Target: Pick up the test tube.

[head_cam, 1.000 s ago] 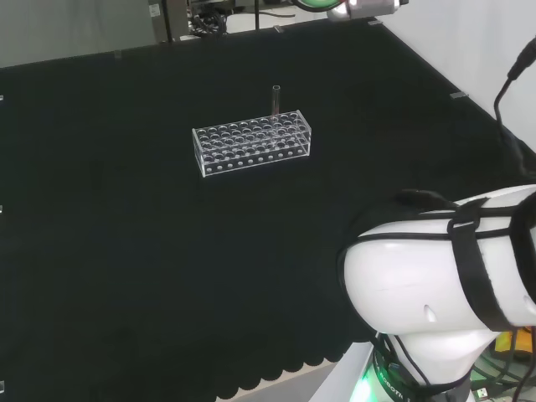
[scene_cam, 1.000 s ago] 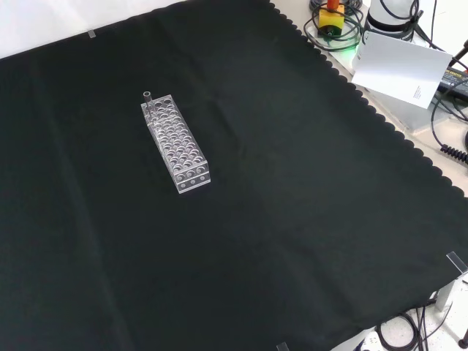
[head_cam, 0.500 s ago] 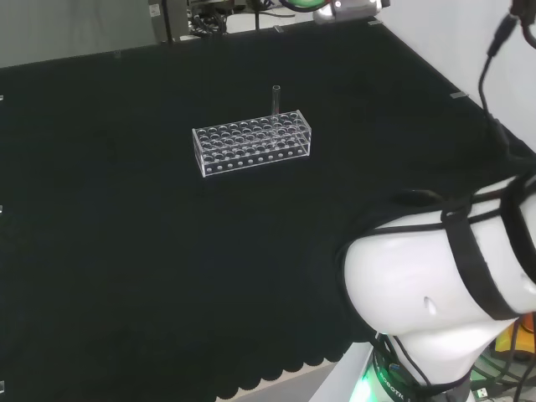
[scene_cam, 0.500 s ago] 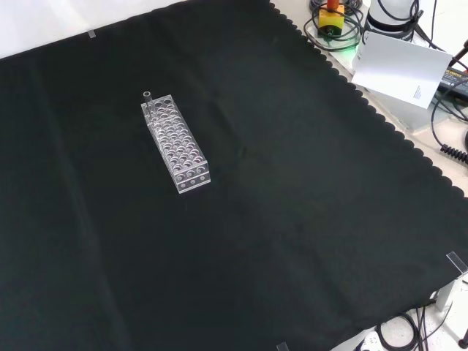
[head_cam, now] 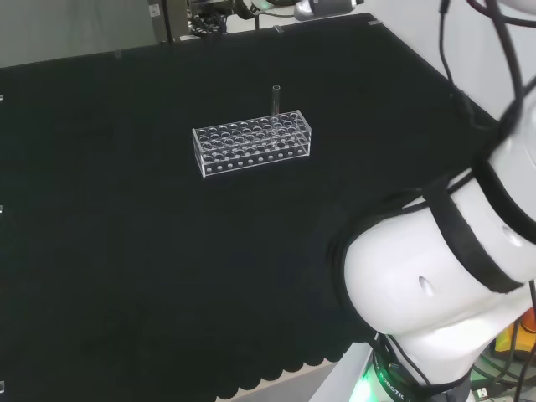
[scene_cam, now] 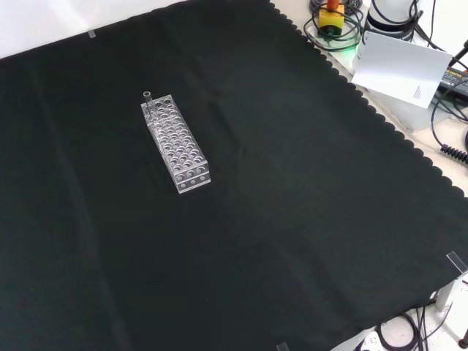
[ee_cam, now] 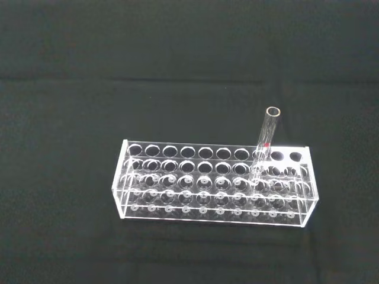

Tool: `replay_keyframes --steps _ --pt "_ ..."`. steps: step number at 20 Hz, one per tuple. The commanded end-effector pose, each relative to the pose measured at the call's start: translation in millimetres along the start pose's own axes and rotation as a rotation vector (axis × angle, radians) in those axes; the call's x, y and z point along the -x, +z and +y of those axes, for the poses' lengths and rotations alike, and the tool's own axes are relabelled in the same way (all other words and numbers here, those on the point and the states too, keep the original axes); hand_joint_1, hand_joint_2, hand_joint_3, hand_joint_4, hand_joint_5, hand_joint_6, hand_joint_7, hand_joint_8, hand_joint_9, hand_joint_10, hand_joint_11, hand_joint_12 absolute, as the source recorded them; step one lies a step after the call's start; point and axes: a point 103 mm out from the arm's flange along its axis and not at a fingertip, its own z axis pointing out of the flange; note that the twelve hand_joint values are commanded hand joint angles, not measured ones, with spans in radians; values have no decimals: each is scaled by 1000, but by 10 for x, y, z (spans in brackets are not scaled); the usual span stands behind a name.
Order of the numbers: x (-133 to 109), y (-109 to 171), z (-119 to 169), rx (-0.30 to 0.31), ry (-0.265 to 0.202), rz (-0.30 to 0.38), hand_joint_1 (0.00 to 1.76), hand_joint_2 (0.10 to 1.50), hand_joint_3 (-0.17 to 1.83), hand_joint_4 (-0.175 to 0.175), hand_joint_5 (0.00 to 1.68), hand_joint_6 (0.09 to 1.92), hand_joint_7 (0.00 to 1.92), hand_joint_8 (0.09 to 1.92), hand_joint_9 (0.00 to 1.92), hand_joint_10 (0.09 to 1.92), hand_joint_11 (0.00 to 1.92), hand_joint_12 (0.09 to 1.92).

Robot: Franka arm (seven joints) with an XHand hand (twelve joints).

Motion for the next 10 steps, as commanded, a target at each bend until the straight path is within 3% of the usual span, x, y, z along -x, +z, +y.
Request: replay_keyframes --steps 1,10 --pt "119 187 410 -87 22 -22 594 1057 -128 35 83 87 0 458 0 718 0 1315" --pt "219 559 629 -186 39 -23 628 1053 -135 78 101 87 0 447 0 730 0 1310"
